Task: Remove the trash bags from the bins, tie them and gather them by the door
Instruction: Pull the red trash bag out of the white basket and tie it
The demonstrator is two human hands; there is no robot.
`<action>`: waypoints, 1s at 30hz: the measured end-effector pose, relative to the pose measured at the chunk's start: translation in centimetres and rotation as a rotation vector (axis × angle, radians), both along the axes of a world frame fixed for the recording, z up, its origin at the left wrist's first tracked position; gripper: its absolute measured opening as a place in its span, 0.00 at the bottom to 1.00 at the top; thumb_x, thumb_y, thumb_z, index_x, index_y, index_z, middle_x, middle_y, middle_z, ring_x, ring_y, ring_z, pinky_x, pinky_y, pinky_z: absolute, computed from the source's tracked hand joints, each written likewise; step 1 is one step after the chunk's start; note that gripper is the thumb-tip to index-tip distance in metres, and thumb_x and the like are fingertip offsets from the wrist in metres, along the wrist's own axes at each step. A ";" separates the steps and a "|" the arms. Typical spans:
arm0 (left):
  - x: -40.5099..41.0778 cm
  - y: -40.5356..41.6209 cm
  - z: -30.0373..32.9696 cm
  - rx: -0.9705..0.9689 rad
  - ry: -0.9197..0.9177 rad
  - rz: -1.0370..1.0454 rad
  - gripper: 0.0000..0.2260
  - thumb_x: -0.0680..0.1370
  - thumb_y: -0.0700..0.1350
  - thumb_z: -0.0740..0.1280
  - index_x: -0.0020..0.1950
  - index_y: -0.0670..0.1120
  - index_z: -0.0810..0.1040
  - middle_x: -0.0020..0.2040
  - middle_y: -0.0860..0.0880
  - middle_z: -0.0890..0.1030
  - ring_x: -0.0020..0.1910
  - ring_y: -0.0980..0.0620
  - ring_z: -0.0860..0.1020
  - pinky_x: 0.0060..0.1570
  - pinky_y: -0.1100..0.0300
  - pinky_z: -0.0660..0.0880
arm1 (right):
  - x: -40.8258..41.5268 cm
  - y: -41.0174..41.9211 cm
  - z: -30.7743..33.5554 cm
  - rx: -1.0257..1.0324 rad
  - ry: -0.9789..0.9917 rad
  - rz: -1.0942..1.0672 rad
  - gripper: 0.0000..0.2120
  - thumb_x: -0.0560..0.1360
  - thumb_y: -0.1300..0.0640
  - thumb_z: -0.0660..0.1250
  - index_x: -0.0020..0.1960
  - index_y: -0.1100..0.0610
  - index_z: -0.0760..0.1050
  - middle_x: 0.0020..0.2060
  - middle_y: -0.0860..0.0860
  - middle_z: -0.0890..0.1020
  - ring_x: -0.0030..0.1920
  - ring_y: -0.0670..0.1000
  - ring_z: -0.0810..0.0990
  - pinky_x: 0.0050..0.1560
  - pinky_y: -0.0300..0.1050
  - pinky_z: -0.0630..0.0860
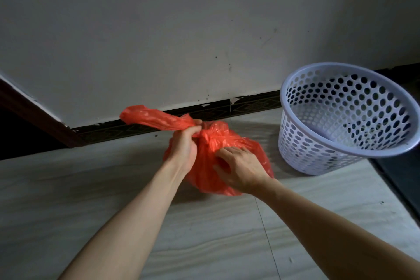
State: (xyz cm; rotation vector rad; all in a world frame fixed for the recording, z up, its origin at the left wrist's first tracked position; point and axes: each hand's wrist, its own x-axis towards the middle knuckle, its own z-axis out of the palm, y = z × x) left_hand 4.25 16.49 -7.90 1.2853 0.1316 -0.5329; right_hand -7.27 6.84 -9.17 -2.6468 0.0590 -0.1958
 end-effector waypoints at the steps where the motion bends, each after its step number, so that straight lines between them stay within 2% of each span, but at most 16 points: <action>1: 0.2 0.4 -0.2 -0.022 0.016 0.007 0.10 0.72 0.32 0.59 0.37 0.43 0.75 0.25 0.52 0.77 0.28 0.55 0.74 0.31 0.66 0.72 | 0.0 0.0 0.2 0.107 0.022 -0.026 0.19 0.71 0.44 0.53 0.45 0.56 0.76 0.40 0.52 0.79 0.42 0.54 0.78 0.44 0.46 0.71; 3: 0.1 1.0 -0.3 -0.036 0.006 -0.018 0.12 0.72 0.29 0.54 0.38 0.41 0.73 0.23 0.50 0.75 0.23 0.55 0.72 0.26 0.67 0.69 | 0.3 -0.2 0.4 0.352 0.023 -0.163 0.16 0.74 0.46 0.57 0.43 0.58 0.76 0.40 0.53 0.78 0.43 0.53 0.77 0.44 0.45 0.71; 5: -0.4 0.8 -0.1 -0.018 -0.012 -0.072 0.12 0.73 0.29 0.52 0.40 0.41 0.72 0.23 0.49 0.75 0.23 0.54 0.71 0.27 0.65 0.68 | 1.1 -0.5 0.5 0.541 -0.017 -0.307 0.08 0.75 0.56 0.63 0.48 0.59 0.76 0.43 0.52 0.79 0.44 0.51 0.77 0.47 0.44 0.73; 6: -0.6 0.7 0.0 -0.020 -0.010 -0.092 0.12 0.74 0.30 0.52 0.40 0.41 0.71 0.22 0.50 0.75 0.23 0.54 0.72 0.27 0.65 0.69 | 1.4 -0.3 0.6 0.581 -0.017 -0.336 0.07 0.74 0.58 0.64 0.51 0.59 0.76 0.43 0.50 0.79 0.44 0.48 0.77 0.47 0.41 0.72; 9: -1.0 -0.1 0.2 -0.041 -0.004 -0.118 0.13 0.74 0.29 0.50 0.39 0.42 0.69 0.21 0.50 0.73 0.22 0.55 0.71 0.24 0.68 0.68 | 1.8 0.1 0.4 0.577 0.018 -0.319 0.09 0.73 0.58 0.66 0.53 0.56 0.77 0.40 0.45 0.73 0.38 0.41 0.71 0.44 0.34 0.67; 12: -1.4 -0.5 0.2 -0.043 -0.009 -0.137 0.13 0.74 0.29 0.50 0.38 0.42 0.68 0.21 0.50 0.72 0.22 0.55 0.70 0.23 0.68 0.66 | 2.2 0.4 0.3 0.590 0.029 -0.328 0.09 0.73 0.59 0.67 0.53 0.57 0.78 0.38 0.45 0.70 0.36 0.40 0.70 0.37 0.28 0.66; 14: -1.5 -0.6 0.0 -0.038 -0.019 -0.111 0.13 0.74 0.28 0.50 0.36 0.42 0.67 0.21 0.51 0.72 0.25 0.54 0.70 0.25 0.66 0.65 | 2.4 0.8 0.2 0.576 0.017 -0.365 0.08 0.73 0.59 0.67 0.51 0.59 0.78 0.41 0.48 0.72 0.38 0.44 0.71 0.38 0.31 0.67; 17: -1.9 -0.9 -0.1 0.043 -0.063 -0.092 0.13 0.72 0.29 0.54 0.31 0.43 0.67 0.22 0.52 0.70 0.29 0.53 0.67 0.29 0.64 0.62 | 2.6 1.2 0.0 0.560 -0.031 -0.416 0.07 0.72 0.58 0.66 0.48 0.60 0.77 0.42 0.50 0.74 0.41 0.48 0.73 0.43 0.43 0.71; 19: -2.1 -1.1 -0.2 0.114 -0.091 -0.099 0.13 0.72 0.31 0.57 0.30 0.43 0.68 0.23 0.53 0.71 0.26 0.55 0.68 0.32 0.63 0.64 | 2.7 1.2 0.0 0.553 -0.027 -0.402 0.06 0.72 0.59 0.66 0.48 0.60 0.77 0.42 0.50 0.73 0.41 0.48 0.72 0.42 0.44 0.70; 22: -1.8 -0.9 -0.5 0.185 -0.150 -0.143 0.13 0.79 0.39 0.58 0.34 0.46 0.73 0.33 0.50 0.73 0.33 0.54 0.71 0.41 0.58 0.67 | 2.4 0.9 -0.3 0.482 -0.015 -0.359 0.02 0.72 0.60 0.64 0.42 0.57 0.71 0.40 0.51 0.71 0.39 0.49 0.70 0.39 0.44 0.66; 23: -1.6 -0.5 -0.6 0.267 -0.207 -0.165 0.14 0.80 0.42 0.57 0.36 0.46 0.74 0.34 0.49 0.74 0.35 0.52 0.72 0.41 0.59 0.68 | 2.1 0.8 -0.4 0.437 -0.011 -0.329 0.03 0.72 0.60 0.63 0.41 0.56 0.69 0.39 0.51 0.71 0.39 0.50 0.70 0.38 0.45 0.65; 25: -1.5 0.6 -1.2 0.579 -0.421 -0.207 0.14 0.80 0.46 0.57 0.37 0.44 0.75 0.37 0.47 0.76 0.39 0.48 0.76 0.39 0.61 0.66 | 1.6 0.5 -0.6 0.301 0.029 -0.234 0.03 0.73 0.59 0.60 0.42 0.59 0.68 0.39 0.53 0.70 0.39 0.52 0.69 0.38 0.46 0.63; 26: -1.6 1.1 -1.5 0.754 -0.509 -0.212 0.13 0.80 0.48 0.58 0.39 0.44 0.75 0.39 0.45 0.77 0.44 0.44 0.77 0.41 0.60 0.66 | 1.4 0.5 -0.6 0.207 0.061 -0.187 0.07 0.74 0.57 0.58 0.44 0.61 0.69 0.41 0.55 0.71 0.41 0.53 0.70 0.38 0.46 0.63; 28: -1.8 1.7 -1.7 1.037 -0.560 -0.220 0.14 0.80 0.51 0.56 0.43 0.44 0.76 0.46 0.41 0.80 0.51 0.38 0.76 0.50 0.55 0.68 | 1.0 0.5 -0.4 0.031 0.077 -0.109 0.18 0.71 0.51 0.49 0.47 0.62 0.71 0.45 0.57 0.75 0.47 0.58 0.74 0.40 0.48 0.66; 30: -1.6 1.9 -2.0 1.234 -0.539 -0.285 0.16 0.80 0.51 0.54 0.48 0.43 0.77 0.52 0.39 0.80 0.55 0.37 0.75 0.59 0.51 0.65 | 0.7 0.7 -0.3 -0.089 0.092 -0.042 0.23 0.69 0.48 0.45 0.47 0.61 0.72 0.46 0.57 0.77 0.50 0.59 0.75 0.46 0.51 0.68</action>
